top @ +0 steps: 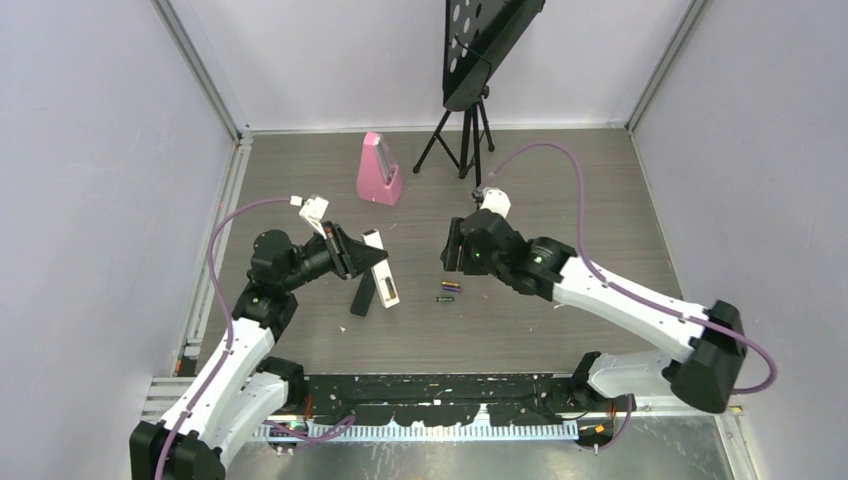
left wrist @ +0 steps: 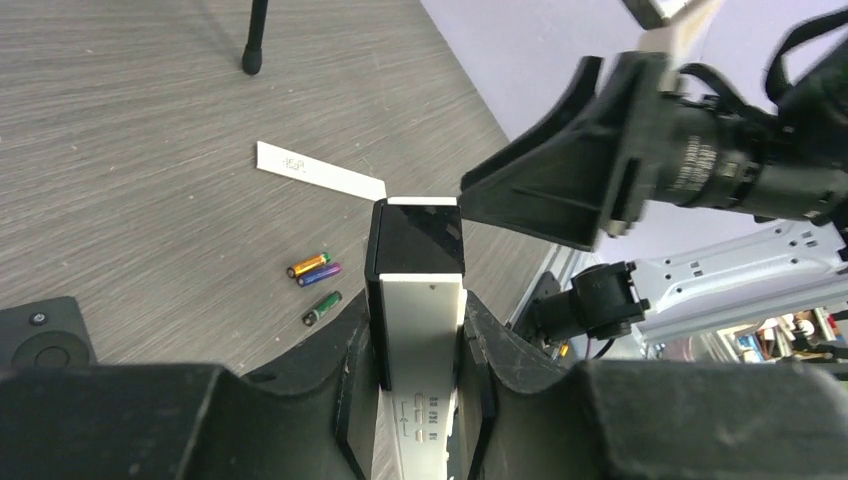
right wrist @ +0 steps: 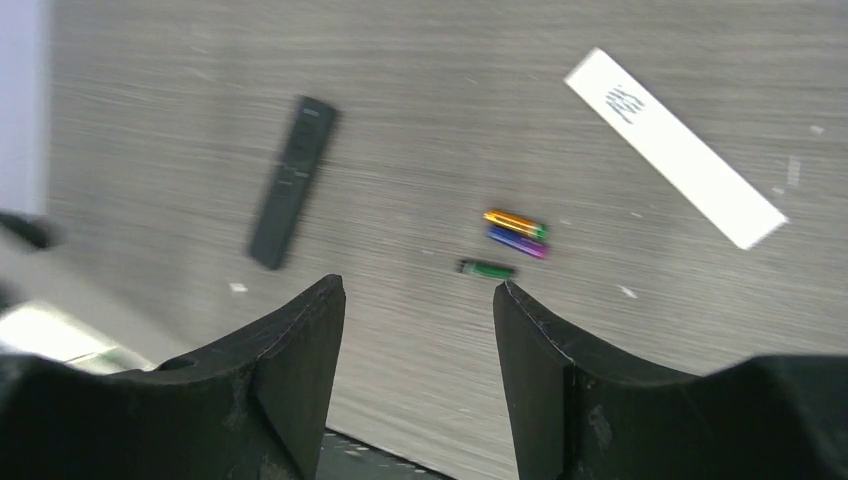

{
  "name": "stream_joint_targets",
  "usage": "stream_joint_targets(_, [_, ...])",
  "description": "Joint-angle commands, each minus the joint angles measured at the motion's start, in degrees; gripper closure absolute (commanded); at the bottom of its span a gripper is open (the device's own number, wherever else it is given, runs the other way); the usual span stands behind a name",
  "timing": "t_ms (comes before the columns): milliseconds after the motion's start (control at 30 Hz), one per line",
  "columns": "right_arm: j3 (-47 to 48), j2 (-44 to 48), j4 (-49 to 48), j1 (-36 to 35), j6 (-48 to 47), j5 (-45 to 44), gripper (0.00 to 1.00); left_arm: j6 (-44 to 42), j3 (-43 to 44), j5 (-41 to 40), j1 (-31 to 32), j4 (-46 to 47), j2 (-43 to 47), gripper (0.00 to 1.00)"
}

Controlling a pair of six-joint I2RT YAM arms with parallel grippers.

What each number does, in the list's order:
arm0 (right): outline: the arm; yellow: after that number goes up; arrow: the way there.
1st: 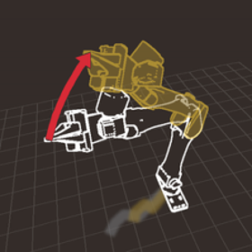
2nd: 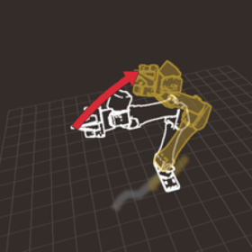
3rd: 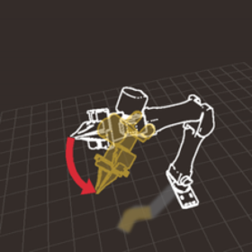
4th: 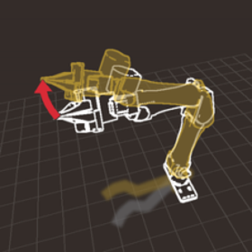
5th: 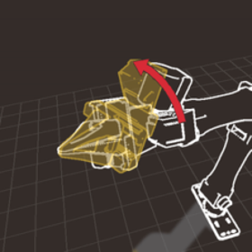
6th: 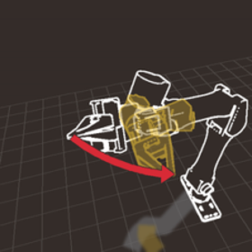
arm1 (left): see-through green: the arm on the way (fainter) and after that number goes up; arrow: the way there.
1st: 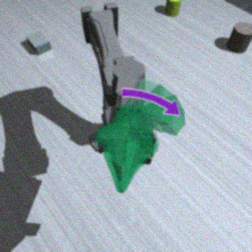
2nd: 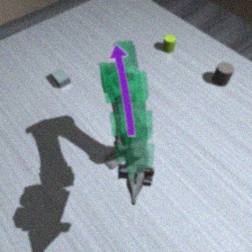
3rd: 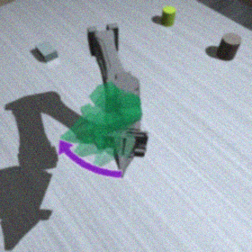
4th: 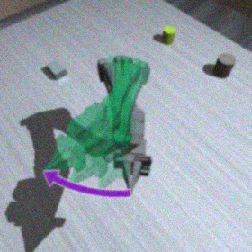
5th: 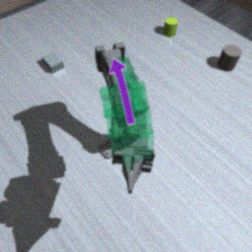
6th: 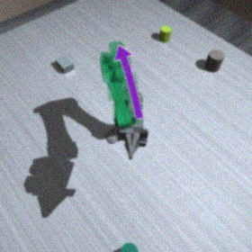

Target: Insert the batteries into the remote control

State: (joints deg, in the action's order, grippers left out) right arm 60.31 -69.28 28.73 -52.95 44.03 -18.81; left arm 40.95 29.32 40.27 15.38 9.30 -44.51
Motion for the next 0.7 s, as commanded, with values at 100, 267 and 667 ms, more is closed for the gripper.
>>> stream_joint_targets(100, [2.9, -11.5, 9.0, 2.8, -11.2, 0.5, 0.38, -3.9, 0.9, -0.5, 0.1, -1.0, 1.1, 1.00])
stream_joint_targets(267, [6.0, -19.6, 8.2, 3.6, -13.7, 2.9, 0.41, -3.8, 1.4, 0.3, 0.1, -0.6, 0.8, 1.00])
stream_joint_targets(667, [5.9, -27.3, 0.5, 0.2, -30.7, 17.4, 0.46, -6.4, 4.0, -7.7, 0.1, -10.0, 2.5, 1.00])
